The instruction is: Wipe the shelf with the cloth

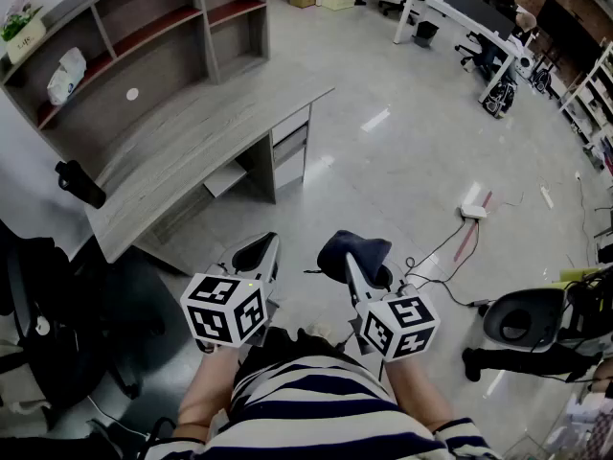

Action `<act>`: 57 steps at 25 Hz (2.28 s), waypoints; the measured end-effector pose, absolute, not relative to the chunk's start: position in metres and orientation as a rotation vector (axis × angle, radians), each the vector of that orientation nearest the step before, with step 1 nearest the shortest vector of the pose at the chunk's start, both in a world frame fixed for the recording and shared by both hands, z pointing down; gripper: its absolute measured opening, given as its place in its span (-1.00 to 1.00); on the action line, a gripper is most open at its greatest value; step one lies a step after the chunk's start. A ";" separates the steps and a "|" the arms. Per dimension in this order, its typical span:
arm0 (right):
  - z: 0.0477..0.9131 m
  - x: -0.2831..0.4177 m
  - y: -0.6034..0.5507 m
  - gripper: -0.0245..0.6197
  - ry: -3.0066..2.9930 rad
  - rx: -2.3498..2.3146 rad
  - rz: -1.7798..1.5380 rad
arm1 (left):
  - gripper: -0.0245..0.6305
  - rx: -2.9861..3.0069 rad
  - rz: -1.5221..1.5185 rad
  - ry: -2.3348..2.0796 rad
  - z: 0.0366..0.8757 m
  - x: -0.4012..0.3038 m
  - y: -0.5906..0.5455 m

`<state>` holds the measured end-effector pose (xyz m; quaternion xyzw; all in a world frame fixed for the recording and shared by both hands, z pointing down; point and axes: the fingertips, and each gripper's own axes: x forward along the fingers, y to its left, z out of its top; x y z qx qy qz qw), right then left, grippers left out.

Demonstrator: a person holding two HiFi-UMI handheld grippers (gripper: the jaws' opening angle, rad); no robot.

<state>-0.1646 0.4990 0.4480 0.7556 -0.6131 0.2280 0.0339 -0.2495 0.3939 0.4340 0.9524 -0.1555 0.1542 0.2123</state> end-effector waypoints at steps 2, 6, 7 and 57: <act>0.448 -0.162 0.499 -0.79 -1.890 2.318 0.705 | -0.87 2.639 0.428 -0.437 0.435 -0.247 0.394; 0.451 -0.152 0.499 -0.79 -1.892 2.310 0.704 | -0.87 2.635 0.435 -0.443 0.438 -0.237 0.395; 0.452 -0.149 0.499 -0.79 -1.892 2.310 0.707 | -0.87 2.635 0.441 -0.444 0.439 -0.235 0.395; 0.475 -0.029 0.252 -0.79 -1.949 2.188 0.742 | -0.87 2.568 0.450 -0.550 0.474 -0.137 0.182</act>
